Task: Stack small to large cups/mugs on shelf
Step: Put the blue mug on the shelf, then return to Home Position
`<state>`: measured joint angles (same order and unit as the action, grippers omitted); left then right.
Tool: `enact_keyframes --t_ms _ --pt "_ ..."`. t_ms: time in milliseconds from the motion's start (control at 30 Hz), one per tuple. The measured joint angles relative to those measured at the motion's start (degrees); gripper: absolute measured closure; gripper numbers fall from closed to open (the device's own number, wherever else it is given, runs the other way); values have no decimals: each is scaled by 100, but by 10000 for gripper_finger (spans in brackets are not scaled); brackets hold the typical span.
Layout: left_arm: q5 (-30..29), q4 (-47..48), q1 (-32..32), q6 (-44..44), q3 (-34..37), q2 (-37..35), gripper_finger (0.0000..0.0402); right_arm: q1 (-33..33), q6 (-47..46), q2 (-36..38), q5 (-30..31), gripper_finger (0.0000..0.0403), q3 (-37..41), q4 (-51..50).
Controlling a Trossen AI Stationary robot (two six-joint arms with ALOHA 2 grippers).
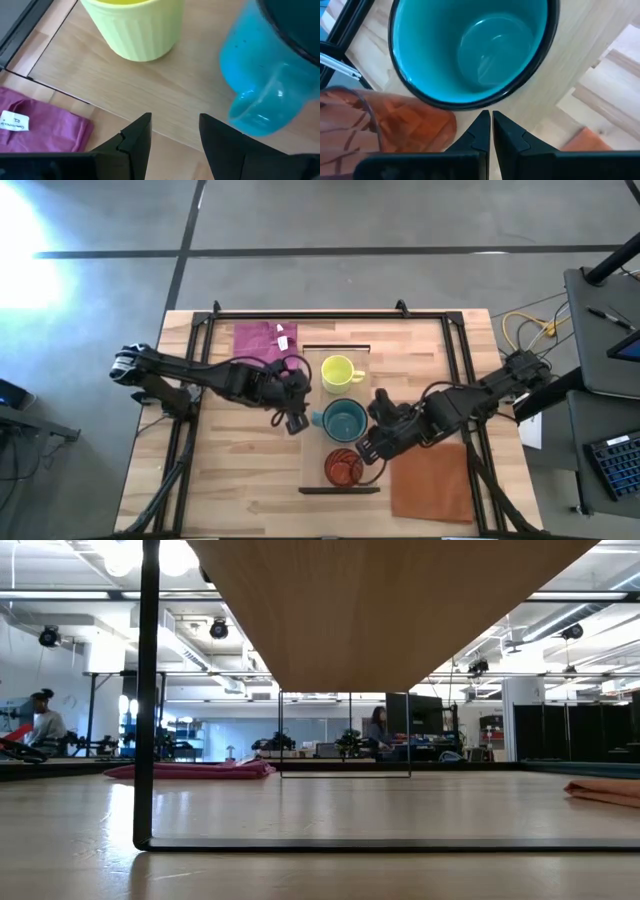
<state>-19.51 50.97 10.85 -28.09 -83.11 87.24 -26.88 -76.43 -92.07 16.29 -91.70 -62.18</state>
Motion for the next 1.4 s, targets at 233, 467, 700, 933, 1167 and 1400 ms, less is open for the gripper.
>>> enact_keyframes --t_ms 233,467,700,933,1167,1400 --pt "1 4 -37 4 1 0 251 232 269 0 3 390 0 62" --pt "0 4 -118 54 2 0 251 410 545 13 20 390 -4 138" --pt "47 10 -162 220 2 0 251 433 609 47 17 390 -9 63" --pt "208 159 -231 297 11 -230 251 423 608 402 83 390 -9 -418" --pt "1253 -840 -114 456 -9 -1059 251 194 1138 1429 1334 390 -68 -450" --pt "1308 -1855 -61 -908 -15 -1870 251 37 874 2469 1159 390 -96 73"
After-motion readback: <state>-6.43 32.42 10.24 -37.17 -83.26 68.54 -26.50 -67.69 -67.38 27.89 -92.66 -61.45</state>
